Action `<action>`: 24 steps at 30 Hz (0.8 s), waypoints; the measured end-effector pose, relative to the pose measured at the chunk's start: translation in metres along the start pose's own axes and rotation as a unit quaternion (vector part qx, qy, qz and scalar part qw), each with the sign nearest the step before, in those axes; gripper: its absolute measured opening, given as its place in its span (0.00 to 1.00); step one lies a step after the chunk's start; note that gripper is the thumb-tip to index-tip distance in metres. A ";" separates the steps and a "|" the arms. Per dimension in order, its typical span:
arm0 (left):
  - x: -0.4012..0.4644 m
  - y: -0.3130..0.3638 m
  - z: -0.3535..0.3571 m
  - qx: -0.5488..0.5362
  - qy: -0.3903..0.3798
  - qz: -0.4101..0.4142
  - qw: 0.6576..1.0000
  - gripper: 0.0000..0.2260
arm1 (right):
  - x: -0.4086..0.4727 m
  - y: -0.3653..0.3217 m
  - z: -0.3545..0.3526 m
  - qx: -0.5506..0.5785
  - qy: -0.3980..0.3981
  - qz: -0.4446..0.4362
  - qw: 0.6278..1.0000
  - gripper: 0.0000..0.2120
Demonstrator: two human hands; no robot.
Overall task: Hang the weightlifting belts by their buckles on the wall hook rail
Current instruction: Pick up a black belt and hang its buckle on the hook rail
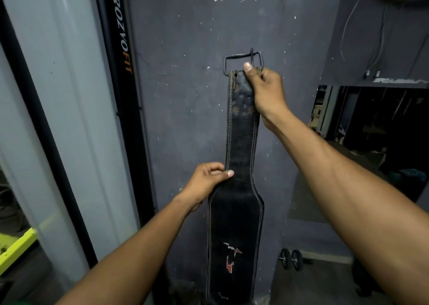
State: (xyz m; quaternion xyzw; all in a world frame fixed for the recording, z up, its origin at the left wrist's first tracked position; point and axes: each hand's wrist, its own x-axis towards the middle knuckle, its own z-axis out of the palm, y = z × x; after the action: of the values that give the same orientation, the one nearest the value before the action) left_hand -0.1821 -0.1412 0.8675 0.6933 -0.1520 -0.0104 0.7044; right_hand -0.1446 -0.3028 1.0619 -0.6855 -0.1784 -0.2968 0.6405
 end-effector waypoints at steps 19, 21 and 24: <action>0.036 0.101 0.043 -0.129 0.103 0.072 0.984 0.13 | -0.124 0.072 -0.011 -0.121 -0.059 0.087 0.987 0.23; 0.043 0.111 0.034 -0.116 0.122 0.079 0.982 0.13 | -0.170 0.107 -0.013 -0.148 -0.101 0.114 0.977 0.21; 0.050 0.120 0.023 -0.108 0.115 0.090 0.983 0.14 | -0.226 0.159 -0.023 -0.207 -0.139 0.140 0.958 0.23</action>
State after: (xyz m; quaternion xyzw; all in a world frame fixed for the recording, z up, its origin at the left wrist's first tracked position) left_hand -0.1630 -0.1703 0.9948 0.5929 -0.1303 0.1164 0.7861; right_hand -0.2211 -0.3130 0.7956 -0.8554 -0.1022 -0.1365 0.4891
